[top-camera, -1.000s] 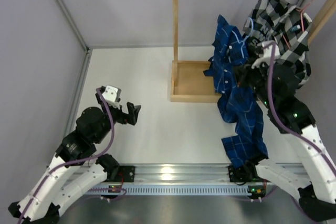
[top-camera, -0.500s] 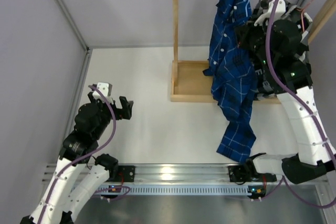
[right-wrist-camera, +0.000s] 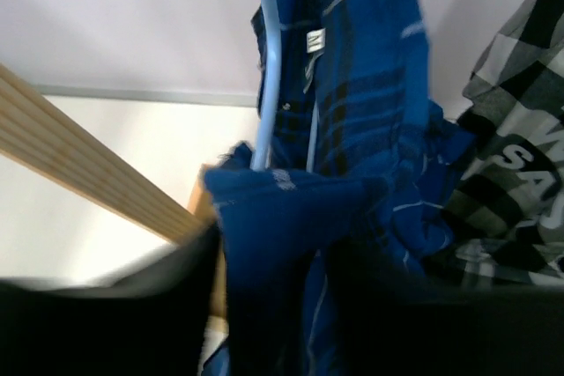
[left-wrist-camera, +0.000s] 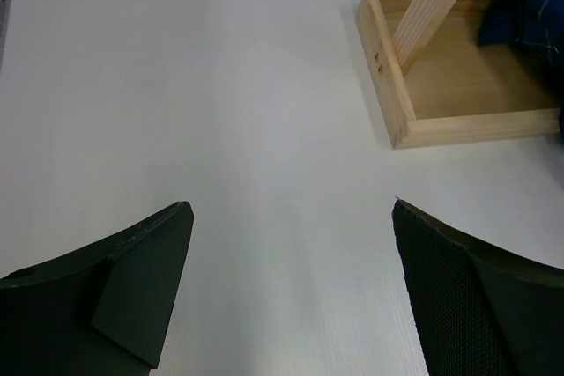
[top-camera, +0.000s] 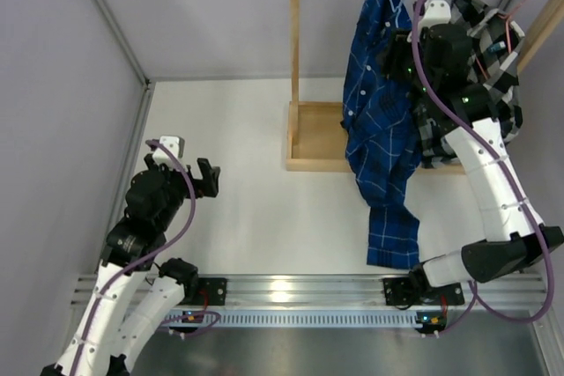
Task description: Place the shirt on the hanger
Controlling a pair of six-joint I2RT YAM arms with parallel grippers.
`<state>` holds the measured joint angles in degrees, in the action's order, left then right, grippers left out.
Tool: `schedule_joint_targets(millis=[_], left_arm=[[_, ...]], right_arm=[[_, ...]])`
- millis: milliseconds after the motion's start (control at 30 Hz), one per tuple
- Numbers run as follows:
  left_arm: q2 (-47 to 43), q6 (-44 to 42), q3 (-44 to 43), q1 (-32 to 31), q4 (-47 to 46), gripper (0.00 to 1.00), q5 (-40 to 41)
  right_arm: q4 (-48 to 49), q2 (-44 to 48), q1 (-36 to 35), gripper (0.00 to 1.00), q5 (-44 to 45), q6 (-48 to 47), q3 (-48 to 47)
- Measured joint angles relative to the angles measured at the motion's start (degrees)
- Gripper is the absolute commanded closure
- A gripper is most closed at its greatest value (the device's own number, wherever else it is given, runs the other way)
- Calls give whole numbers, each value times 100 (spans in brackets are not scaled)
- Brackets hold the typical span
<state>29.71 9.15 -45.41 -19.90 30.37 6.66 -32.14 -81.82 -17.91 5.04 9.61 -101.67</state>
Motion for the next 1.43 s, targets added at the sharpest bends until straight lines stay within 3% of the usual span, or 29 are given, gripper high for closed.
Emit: schedule_joint_targets(millis=[33,267,500,667,867,1433], left_arm=[[37,20,0,55,0,2,0],[229,402,0,529,7,2,737],[417,660,0,1005,55,2,935],[90,748,118,1010,144,2,883],[-601,741,197,979,232,2,752],[-627,678,258,966,238,2,671]], right_arm=[[-4,37,11,2,0,35,50],[-83,1290,31,1,-153,-9,1364],[-190,4109,46,1,22,-175,3136],[-767,5436,48,1,551,-393,3609],[-1349,5663,48,1,964,-514,3880],[-1596,5724,48,1,1056,-507,4203]])
